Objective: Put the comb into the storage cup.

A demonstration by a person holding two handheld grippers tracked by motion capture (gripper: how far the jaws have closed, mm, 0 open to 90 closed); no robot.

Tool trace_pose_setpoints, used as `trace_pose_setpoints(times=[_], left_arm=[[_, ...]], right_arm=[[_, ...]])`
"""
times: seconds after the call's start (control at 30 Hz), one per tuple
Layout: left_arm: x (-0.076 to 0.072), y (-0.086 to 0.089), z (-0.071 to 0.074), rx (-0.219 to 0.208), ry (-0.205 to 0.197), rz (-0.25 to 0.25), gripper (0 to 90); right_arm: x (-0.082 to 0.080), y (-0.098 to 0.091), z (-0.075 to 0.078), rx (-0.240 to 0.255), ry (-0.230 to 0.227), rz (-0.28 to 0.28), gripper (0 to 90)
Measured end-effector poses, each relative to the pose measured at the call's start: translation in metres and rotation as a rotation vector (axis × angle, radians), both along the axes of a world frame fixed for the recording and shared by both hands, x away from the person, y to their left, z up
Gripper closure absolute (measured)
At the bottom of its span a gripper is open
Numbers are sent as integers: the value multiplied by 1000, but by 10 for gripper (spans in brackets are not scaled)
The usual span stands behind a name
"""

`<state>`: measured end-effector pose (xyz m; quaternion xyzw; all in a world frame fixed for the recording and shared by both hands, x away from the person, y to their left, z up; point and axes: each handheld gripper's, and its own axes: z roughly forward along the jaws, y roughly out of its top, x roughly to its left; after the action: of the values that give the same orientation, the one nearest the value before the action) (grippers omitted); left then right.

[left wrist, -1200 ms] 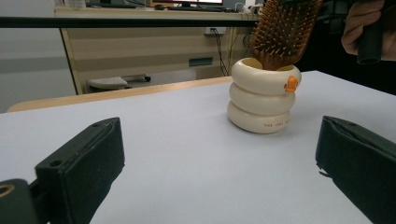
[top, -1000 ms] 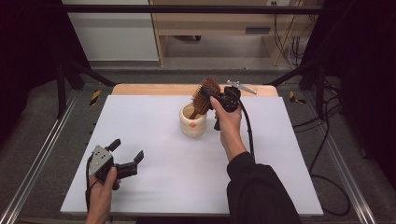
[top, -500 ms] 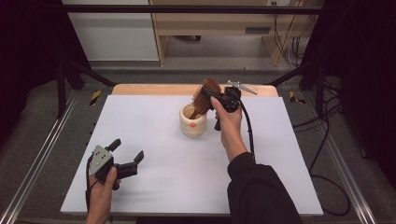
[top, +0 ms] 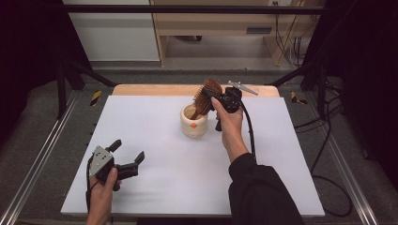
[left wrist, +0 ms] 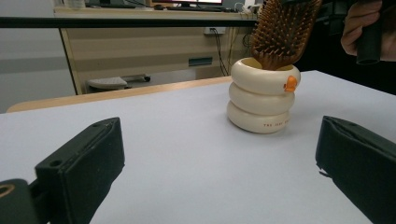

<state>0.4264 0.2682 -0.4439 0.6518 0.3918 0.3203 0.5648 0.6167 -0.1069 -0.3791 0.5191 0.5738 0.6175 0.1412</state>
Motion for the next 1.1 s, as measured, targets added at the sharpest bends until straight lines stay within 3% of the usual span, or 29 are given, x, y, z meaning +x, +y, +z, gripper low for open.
trace_pose_setpoints(times=[1.1], left_arm=[[0, 0, 0, 0, 2, -1, 13]], right_arm=[[-1, 1, 1, -13, 16, -1, 250]])
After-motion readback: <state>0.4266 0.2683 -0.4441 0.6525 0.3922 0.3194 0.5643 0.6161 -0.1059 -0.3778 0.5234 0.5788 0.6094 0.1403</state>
